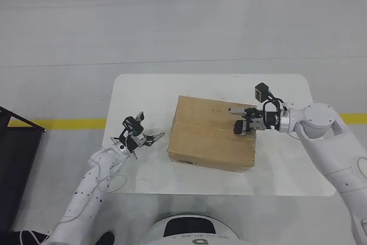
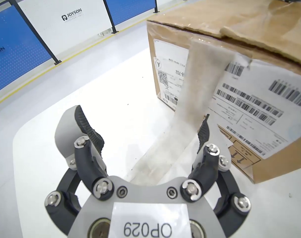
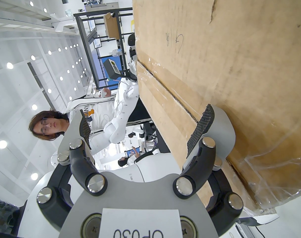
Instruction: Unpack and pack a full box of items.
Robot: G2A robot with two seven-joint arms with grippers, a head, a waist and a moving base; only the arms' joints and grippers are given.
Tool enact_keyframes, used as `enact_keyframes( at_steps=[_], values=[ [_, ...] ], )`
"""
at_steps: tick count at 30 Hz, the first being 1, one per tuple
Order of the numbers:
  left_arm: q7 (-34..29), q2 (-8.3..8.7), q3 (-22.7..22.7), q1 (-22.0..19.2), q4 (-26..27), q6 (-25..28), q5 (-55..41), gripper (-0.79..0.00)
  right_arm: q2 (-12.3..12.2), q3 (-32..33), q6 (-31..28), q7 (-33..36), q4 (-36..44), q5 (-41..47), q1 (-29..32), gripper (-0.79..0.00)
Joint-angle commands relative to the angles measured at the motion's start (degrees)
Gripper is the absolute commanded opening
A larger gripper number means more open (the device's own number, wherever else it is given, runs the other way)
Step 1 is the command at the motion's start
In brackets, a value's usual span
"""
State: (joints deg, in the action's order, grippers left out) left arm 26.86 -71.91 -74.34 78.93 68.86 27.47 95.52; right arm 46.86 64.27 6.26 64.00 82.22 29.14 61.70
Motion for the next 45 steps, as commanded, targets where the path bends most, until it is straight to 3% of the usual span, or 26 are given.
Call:
enact_keyframes(
  at_steps=[1,8,26,40,45],
  values=[
    [-0.9,-0.02,0.2,0.0,0.1,-0.7,0.2,0.000,0.0,0.0,0.0,0.0,0.0,0.0,0.0,0.000],
    [1.0,0.23,2.7,-0.6,-0.8,2.5,2.5,0.000,0.0,0.0,0.0,0.0,0.0,0.0,0.0,0.000],
    [0.7,-0.29,4.5,-6.0,-5.1,8.5,-9.2,0.000,0.0,0.0,0.0,0.0,0.0,0.0,0.0,0.000],
    [-2.4,-0.44,6.3,-7.9,-4.9,5.3,-9.5,0.000,0.0,0.0,0.0,0.0,0.0,0.0,0.0,0.000],
    [-6.7,-0.64,7.7,-9.1,-5.9,2.2,-7.2,0.000,0.0,0.0,0.0,0.0,0.0,0.0,0.0,0.000]
  ],
)
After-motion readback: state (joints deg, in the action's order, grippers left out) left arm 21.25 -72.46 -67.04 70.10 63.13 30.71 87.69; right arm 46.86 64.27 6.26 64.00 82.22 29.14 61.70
